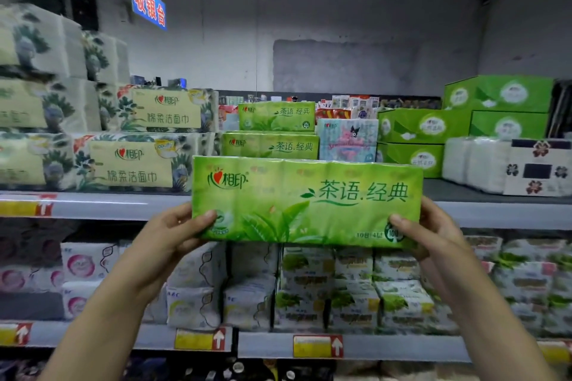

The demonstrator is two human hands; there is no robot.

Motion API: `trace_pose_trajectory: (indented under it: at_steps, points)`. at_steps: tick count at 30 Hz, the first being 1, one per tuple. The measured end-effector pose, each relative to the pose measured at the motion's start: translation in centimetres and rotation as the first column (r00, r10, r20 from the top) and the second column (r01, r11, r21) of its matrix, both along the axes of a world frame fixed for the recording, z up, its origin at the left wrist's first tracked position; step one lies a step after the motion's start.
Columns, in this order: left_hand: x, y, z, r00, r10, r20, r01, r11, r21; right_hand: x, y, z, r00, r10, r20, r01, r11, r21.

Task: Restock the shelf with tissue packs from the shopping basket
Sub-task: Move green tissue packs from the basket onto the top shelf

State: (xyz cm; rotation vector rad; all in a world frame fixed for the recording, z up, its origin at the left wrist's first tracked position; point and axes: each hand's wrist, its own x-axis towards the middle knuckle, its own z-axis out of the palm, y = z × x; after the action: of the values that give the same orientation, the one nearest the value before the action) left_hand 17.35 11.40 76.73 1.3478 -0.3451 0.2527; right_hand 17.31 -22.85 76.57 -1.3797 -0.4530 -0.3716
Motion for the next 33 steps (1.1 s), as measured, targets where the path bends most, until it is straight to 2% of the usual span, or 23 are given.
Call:
trace_pose_trajectory:
  at_steps: [8, 12, 16, 20, 23, 26, 30, 33]
  points:
    - [5.1, 0.5, 4.9, 0.998, 0.065, 0.026, -0.064, 0.998, -0.027, 6.0, 1.3, 5.7, 0.996, -0.039, 0.076, 0.043, 0.998, -0.046]
    - [6.8, 0.9, 8.2, 0.995, 0.056, 0.079, -0.064, 0.992, 0.108, 9.0, 1.5, 7.1, 0.994, -0.045, 0.097, 0.055, 0.993, -0.104]
    - [8.7, 2.6, 11.4, 0.996, 0.036, 0.081, -0.055, 0.967, 0.250, 11.7, 2.7, 8.2, 0.992, -0.058, 0.108, 0.069, 0.993, -0.094]
    - [11.0, 3.6, 14.0, 0.991, 0.094, 0.096, -0.128, 0.882, 0.454, 14.3, 3.8, 9.5, 0.989, -0.091, 0.120, 0.103, 0.990, -0.093]
    - [12.8, 4.1, 15.7, 0.987, 0.117, 0.113, -0.158, 0.852, 0.498, 16.6, 4.4, 10.3, 0.981, -0.143, 0.129, 0.158, 0.980, -0.119]
    - [15.1, 4.5, 16.9, 0.974, 0.190, 0.121, -0.224, 0.784, 0.579, 18.8, 5.3, 10.8, 0.983, -0.159, 0.093, 0.172, 0.973, -0.152]
    - [18.5, 4.2, 17.9, 0.942, 0.291, 0.168, -0.332, 0.718, 0.612, 23.0, 6.1, 11.4, 0.981, -0.186, 0.049, 0.190, 0.977, -0.099]
    - [21.1, 3.9, 18.9, 0.894, 0.392, 0.217, -0.428, 0.601, 0.675, 24.9, 7.0, 11.9, 0.977, -0.209, 0.047, 0.214, 0.962, -0.169]
